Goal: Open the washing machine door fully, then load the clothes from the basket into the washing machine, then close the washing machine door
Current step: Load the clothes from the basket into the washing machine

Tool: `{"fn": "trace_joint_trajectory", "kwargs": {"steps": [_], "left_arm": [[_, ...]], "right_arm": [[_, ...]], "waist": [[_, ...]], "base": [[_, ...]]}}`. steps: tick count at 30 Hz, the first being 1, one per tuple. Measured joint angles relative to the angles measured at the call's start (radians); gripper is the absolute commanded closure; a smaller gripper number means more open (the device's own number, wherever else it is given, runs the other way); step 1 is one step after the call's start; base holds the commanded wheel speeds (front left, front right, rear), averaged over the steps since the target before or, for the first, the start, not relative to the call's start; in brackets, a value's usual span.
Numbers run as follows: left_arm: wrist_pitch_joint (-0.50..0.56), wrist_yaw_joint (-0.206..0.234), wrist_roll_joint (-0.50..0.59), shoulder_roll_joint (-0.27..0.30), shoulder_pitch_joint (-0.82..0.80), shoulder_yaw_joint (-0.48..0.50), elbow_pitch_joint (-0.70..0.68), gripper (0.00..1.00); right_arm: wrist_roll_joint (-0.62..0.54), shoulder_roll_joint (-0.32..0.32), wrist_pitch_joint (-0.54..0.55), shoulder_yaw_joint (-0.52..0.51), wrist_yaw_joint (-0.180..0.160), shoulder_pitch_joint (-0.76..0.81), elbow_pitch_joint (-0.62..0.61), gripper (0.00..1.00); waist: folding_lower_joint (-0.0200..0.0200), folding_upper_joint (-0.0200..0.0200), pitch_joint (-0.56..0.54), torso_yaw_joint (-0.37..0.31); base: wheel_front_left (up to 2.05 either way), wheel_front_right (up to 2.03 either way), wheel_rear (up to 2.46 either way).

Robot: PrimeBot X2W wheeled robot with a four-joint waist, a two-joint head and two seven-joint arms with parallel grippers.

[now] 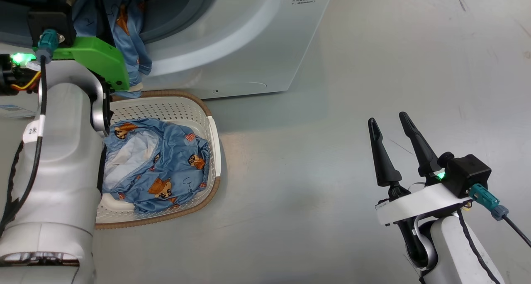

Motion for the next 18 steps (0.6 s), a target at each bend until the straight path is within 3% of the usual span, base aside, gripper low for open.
{"fn": "trace_joint_trajectory", "kwargs": {"steps": [18], "left_arm": [[-0.020, -0.004, -0.028, -0.022, 0.252, -0.006, -0.141, 0.00]], "right_arm": [[-0.008, -0.001, 0.000, -0.014, 0.000, 0.020, -0.001, 0.00]], "waist": [[0.0000, 0.0000, -0.031, 0.019]], "base": [[0.00, 0.00, 0.00]]}}
